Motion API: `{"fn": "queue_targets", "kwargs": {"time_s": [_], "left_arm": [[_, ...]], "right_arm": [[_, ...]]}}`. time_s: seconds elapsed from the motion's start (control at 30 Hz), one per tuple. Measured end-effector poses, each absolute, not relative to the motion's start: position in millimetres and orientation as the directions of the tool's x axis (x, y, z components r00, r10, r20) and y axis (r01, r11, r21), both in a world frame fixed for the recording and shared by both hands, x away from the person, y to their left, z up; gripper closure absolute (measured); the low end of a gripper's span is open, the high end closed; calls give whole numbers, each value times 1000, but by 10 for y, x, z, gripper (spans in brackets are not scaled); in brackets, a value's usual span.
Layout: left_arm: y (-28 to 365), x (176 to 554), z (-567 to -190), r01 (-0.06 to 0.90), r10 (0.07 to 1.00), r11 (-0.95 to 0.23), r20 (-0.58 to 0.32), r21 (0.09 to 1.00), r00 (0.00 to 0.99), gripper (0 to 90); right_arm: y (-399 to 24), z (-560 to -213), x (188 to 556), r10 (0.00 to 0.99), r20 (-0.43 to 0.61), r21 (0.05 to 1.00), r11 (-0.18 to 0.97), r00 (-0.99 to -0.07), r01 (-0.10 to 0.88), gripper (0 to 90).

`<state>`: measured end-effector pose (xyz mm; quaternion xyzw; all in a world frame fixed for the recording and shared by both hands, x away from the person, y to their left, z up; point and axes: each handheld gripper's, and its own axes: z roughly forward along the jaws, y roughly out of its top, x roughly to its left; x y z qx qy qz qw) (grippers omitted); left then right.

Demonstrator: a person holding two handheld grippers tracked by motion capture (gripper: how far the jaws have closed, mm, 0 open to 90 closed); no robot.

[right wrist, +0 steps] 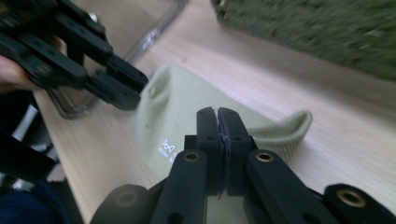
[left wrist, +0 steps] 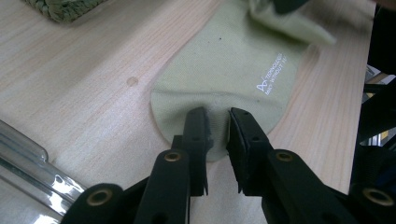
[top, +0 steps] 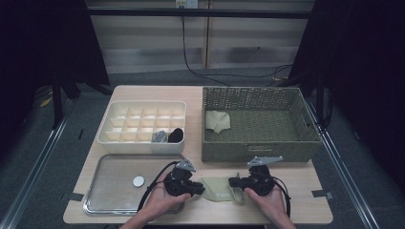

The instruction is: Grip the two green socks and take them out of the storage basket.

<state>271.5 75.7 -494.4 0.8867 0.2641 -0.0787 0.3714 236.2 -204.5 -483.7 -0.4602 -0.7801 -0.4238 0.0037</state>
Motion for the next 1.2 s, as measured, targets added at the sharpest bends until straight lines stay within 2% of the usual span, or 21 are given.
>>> {"fn": "queue_targets", "kwargs": {"time_s": [0.27, 0.5, 0.7, 0.8, 0.93, 1.2], "left_arm": [[771, 2720, -4927, 516, 411, -602, -318, 609, 854, 767], [756, 2739, -4891, 527, 408, -599, -336, 603, 849, 723], [795, 2769, -4809, 527, 422, -559, -327, 640, 845, 706], [764, 2770, -4762, 510, 395, -554, -332, 658, 857, 727], [727, 2784, -4752, 499, 386, -562, -324, 660, 864, 774], [622, 2789, -4866, 503, 383, -579, -331, 641, 862, 773]], "right_arm": [[-2443, -4678, 2204, 760, 391, 692, 128, -518, 710, 887], [-2666, -4746, 2129, 784, 402, 682, 87, -472, 726, 876], [-2723, -4758, 2146, 803, 386, 683, 81, -453, 726, 791], [-2747, -4743, 2139, 819, 367, 688, 79, -440, 722, 762], [-2759, -4704, 2144, 815, 363, 700, 80, -451, 709, 781], [-2652, -4658, 2157, 767, 396, 706, 97, -505, 701, 863]]}}
